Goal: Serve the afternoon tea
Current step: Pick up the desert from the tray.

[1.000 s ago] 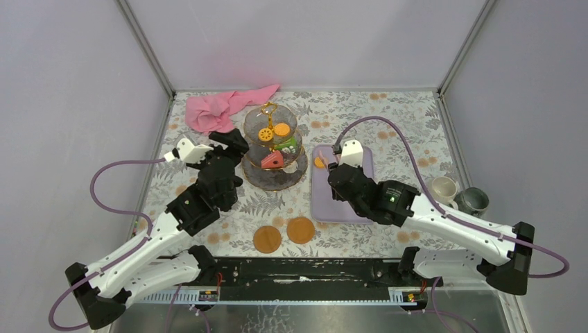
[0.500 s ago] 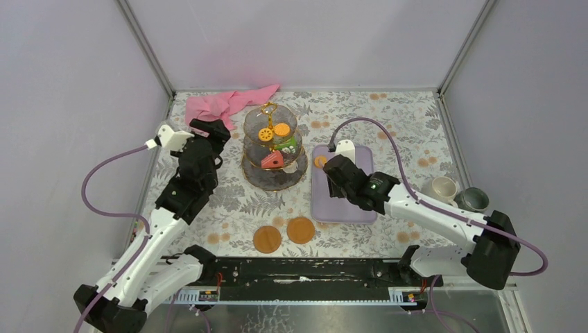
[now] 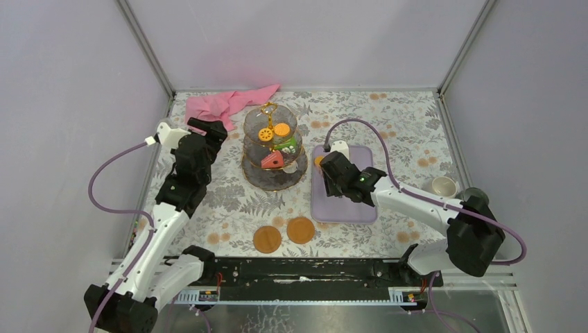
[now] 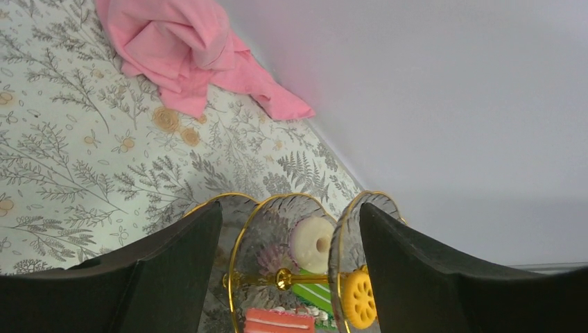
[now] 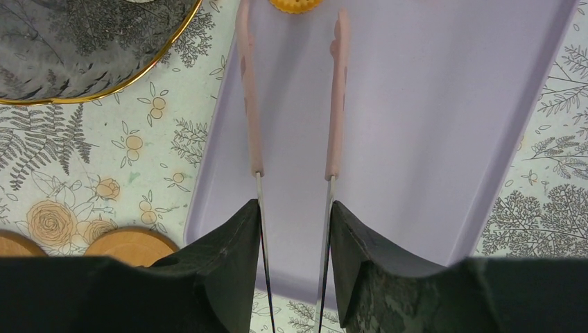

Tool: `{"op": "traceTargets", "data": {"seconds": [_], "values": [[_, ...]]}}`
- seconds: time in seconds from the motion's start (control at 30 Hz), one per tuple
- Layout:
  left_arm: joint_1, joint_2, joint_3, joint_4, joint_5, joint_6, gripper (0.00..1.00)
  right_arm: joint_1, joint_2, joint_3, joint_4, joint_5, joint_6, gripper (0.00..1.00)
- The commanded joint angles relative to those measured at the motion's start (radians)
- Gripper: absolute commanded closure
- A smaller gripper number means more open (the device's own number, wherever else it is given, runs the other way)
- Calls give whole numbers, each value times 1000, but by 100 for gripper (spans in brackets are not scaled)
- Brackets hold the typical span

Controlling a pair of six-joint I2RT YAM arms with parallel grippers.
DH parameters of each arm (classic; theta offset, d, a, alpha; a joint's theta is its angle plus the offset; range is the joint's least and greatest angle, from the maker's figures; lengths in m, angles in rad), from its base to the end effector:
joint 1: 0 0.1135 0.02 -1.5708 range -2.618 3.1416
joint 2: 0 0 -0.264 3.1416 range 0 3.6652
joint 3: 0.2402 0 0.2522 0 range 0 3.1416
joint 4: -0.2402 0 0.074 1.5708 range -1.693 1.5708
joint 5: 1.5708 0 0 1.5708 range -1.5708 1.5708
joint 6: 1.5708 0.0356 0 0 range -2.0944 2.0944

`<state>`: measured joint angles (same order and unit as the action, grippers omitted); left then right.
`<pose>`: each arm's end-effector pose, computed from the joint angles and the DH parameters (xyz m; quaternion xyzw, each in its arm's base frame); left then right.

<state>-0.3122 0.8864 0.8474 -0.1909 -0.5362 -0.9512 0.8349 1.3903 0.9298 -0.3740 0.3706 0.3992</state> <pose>0.1979 -0.0448 0.3446 -0.3936 0.6656 -0.1863 0.6061 0.2047 0.2068 0.2387 -0.1335 0.9097 0.0645 0.3880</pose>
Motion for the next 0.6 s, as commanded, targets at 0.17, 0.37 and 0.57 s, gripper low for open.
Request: {"op": "traceTargets", "data": {"seconds": [0.17, 0.37, 0.57], "values": [[80, 1, -52, 9, 129, -53, 20, -19, 16, -19, 52, -30, -23, 54], [106, -2, -81, 34, 167, -76, 20, -19, 10, -16, 40, -38, -20, 54], [115, -1, -89, 41, 174, -79, 21, -19, 29, -5, 31, -33, -33, 54]]}}
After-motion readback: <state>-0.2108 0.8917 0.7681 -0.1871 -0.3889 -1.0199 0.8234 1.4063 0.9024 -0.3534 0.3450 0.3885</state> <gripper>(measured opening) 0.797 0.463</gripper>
